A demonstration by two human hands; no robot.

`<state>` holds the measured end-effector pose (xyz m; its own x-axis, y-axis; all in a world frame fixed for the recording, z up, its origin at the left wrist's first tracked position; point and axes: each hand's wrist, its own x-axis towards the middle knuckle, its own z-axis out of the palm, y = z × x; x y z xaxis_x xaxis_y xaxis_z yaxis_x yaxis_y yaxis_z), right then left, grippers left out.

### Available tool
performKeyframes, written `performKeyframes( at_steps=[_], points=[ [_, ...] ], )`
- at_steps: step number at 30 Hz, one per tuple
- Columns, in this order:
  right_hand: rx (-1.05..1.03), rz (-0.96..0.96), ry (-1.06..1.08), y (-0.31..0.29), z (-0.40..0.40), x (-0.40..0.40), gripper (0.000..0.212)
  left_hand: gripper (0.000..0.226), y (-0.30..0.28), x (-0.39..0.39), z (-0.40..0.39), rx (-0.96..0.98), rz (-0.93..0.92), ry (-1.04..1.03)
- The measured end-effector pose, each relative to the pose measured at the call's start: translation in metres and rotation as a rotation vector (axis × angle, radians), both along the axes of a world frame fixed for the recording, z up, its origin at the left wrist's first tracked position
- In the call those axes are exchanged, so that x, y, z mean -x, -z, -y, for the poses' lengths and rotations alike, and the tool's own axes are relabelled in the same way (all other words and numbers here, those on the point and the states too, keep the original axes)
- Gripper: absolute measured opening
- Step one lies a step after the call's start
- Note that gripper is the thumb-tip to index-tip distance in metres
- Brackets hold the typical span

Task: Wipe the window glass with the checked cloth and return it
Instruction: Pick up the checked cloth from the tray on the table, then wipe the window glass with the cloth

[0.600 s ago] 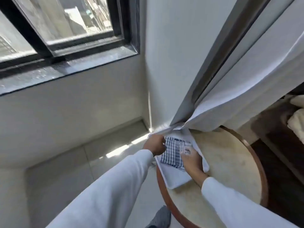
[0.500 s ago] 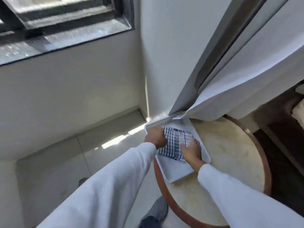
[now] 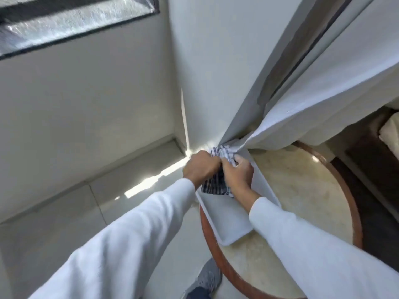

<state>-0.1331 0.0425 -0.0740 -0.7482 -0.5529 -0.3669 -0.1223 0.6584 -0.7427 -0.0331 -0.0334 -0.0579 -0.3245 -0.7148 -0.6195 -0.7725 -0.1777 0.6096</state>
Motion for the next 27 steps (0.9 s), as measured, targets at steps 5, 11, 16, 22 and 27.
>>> performKeyframes(
  at_steps=[5, 11, 16, 22, 27],
  points=[
    [0.429, 0.034, -0.069, -0.138, 0.085, -0.057, 0.03, 0.036, -0.119, -0.027, 0.064, 0.3, -0.135, -0.203],
    [0.812, 0.3, -0.198, -0.378, 0.172, -0.121, 0.004, 0.026, -0.361, -0.115, 0.132, 0.531, -0.647, -0.58],
    [1.099, 0.542, -0.431, -0.581, 0.209, -0.198, 0.015, 0.027, -0.564, -0.21, 0.159, 0.673, -0.931, -0.683],
    [1.117, 0.5, -0.79, -0.707, 0.23, -0.308, 0.043, 0.025, -0.703, -0.334, 0.173, 0.905, -0.926, -0.716],
    [1.489, 0.044, -0.606, -0.759, 0.28, -0.401, 0.051, 0.027, -0.734, -0.473, 0.205, 1.692, -0.311, -0.835]
  ],
)
